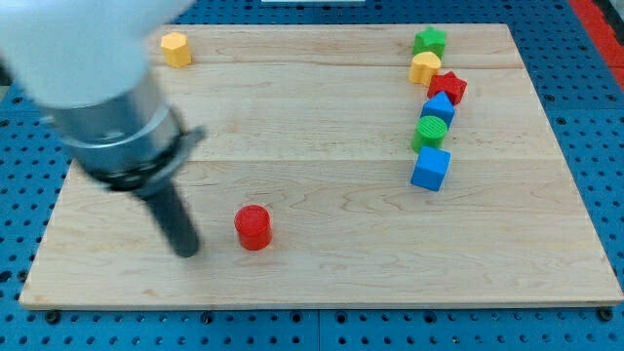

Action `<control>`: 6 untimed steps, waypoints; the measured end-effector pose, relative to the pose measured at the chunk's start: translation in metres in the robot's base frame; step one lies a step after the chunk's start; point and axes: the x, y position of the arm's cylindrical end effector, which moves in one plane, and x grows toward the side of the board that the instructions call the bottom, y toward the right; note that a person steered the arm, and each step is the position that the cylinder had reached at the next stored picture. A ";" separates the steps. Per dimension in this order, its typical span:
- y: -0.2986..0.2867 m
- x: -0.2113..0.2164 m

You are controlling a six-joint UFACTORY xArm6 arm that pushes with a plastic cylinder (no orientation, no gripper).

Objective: Slide red circle closer to blue cube

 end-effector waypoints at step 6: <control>0.332 -0.003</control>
